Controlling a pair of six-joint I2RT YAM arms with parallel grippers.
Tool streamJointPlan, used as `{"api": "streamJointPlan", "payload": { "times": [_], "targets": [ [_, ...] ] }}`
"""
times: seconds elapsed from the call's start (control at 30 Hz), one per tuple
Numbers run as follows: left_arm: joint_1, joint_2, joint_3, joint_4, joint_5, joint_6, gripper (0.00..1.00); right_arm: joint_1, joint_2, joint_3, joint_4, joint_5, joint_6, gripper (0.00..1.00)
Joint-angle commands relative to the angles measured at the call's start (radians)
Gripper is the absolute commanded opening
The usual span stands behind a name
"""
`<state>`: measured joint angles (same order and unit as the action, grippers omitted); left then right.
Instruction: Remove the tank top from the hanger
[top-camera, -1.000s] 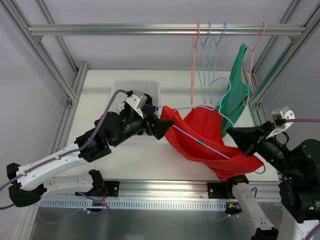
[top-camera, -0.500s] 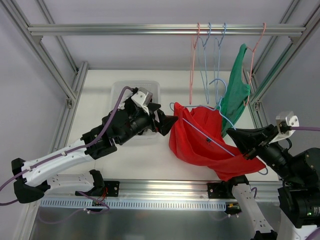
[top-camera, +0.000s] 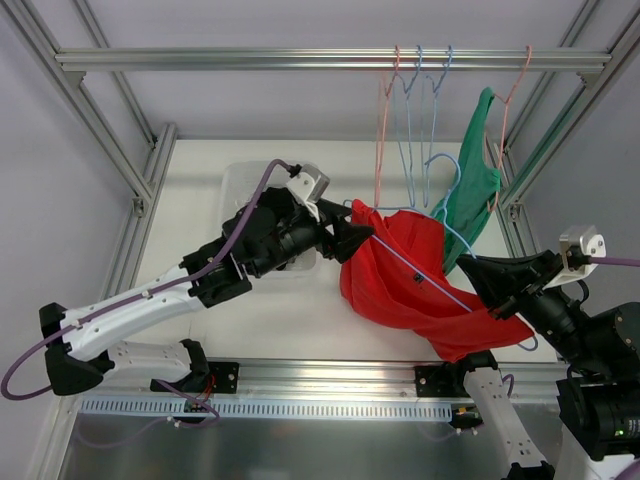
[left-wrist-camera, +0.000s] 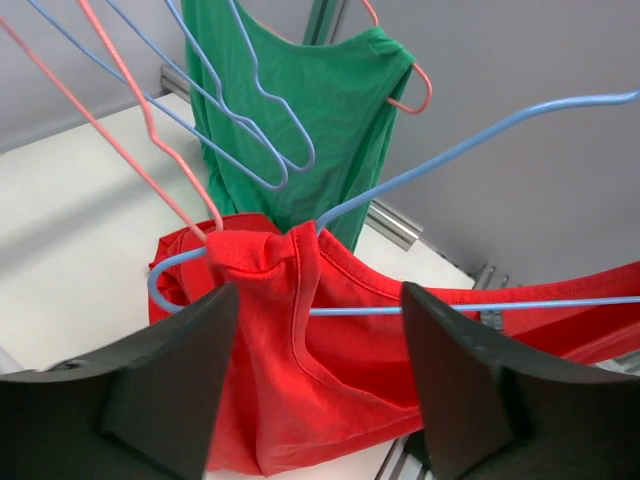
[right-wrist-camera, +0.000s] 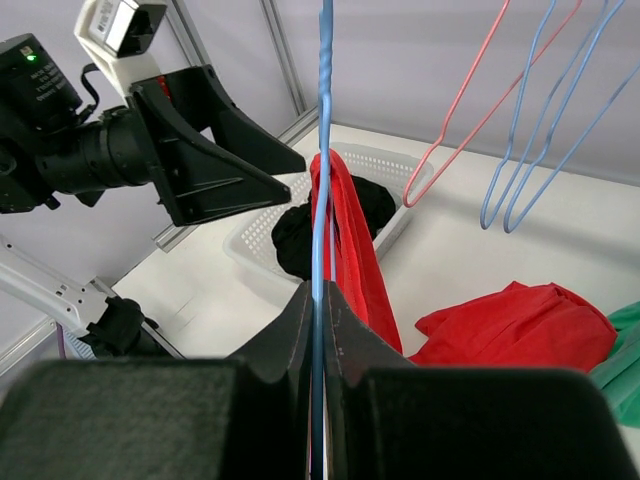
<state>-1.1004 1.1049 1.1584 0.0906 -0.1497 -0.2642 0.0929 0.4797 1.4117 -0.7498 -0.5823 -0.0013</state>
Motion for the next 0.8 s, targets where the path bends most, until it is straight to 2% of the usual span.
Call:
{"api": "streamJointPlan", "payload": {
  "times": [0.0,0.2,0.27,0.33,0.6,0.63,0.7,0.77],
  "targets": [
    [-0.007,0.042,0.061,0.051,0.03,0.003,0.64,-0.004,0.003,0.032,0.087,-0.001,0.027,0.0],
    [-0.007,0.059,0.052,0.051,-0.016,0.005,0.45,-0.004,-0.001,0.046,0.082,-0.007,0.024,0.0],
    [-0.007,0.065,0.049,0.051,-0.022,0.01,0.34,-0.005,-0.001,0.046,0.083,-0.008,0.024,0.0],
    [-0.007,0.065,0.044,0.051,-0.033,0.013,0.32,-0.004,0.002,0.044,0.083,-0.011,0.026,0.0],
    [-0.007,0.076,0.043,0.052,-0.085,0.036,0.31,-0.004,0.008,0.061,0.089,-0.053,0.046,0.0],
    [-0.007,0.079,0.044,0.051,-0.088,0.037,0.37,-0.004,0.007,0.062,0.087,-0.053,0.046,0.0],
    [-0.007,0.075,0.038,0.052,-0.093,0.033,0.57,-0.004,0.005,0.067,0.086,-0.056,0.046,0.0],
    [-0.007,0.078,0.035,0.052,-0.105,0.036,0.57,-0.004,0.005,0.07,0.087,-0.068,0.052,0.0]
  ]
}}
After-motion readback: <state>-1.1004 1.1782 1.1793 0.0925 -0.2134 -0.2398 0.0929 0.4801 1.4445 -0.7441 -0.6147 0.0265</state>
